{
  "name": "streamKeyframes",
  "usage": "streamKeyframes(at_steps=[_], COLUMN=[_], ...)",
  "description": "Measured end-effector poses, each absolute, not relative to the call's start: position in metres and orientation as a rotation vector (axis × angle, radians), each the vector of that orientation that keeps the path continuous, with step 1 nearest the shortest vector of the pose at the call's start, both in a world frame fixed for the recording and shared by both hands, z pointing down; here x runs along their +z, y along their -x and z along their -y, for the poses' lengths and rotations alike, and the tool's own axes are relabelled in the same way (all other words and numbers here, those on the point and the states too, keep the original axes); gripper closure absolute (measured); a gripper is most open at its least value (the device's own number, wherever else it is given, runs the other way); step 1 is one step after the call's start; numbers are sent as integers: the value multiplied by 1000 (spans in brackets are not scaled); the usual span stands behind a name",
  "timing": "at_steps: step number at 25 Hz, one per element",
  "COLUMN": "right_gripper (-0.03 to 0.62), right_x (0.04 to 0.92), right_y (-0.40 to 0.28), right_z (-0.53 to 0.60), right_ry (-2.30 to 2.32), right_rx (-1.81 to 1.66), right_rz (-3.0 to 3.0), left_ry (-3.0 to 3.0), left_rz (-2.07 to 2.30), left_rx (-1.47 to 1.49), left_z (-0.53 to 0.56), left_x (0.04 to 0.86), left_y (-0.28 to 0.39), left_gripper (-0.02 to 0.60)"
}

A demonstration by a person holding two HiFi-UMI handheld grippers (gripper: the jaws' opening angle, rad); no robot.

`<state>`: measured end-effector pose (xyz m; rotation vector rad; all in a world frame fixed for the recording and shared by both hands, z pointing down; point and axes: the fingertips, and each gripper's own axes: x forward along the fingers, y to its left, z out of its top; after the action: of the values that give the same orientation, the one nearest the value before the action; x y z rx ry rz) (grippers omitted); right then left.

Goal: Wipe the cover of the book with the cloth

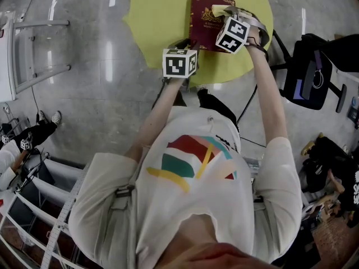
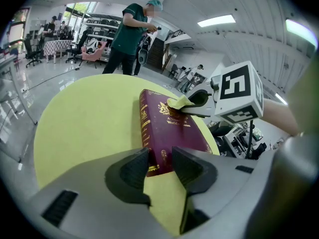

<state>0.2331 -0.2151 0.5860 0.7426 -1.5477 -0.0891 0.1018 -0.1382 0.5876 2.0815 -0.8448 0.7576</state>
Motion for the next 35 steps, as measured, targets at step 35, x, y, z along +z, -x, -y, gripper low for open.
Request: streamKeyframes(at_steps=[35], right_gripper=[565], right_x=[598], right_y=[-175], right_z=[49], right_ry=[-721], right_rx=[118], right_rz=[1623], left_ry=[-2100], left_rz=[853], left_rx=[735], left_z=[139], left_x=[591], left_y=[-103], left_gripper=[428])
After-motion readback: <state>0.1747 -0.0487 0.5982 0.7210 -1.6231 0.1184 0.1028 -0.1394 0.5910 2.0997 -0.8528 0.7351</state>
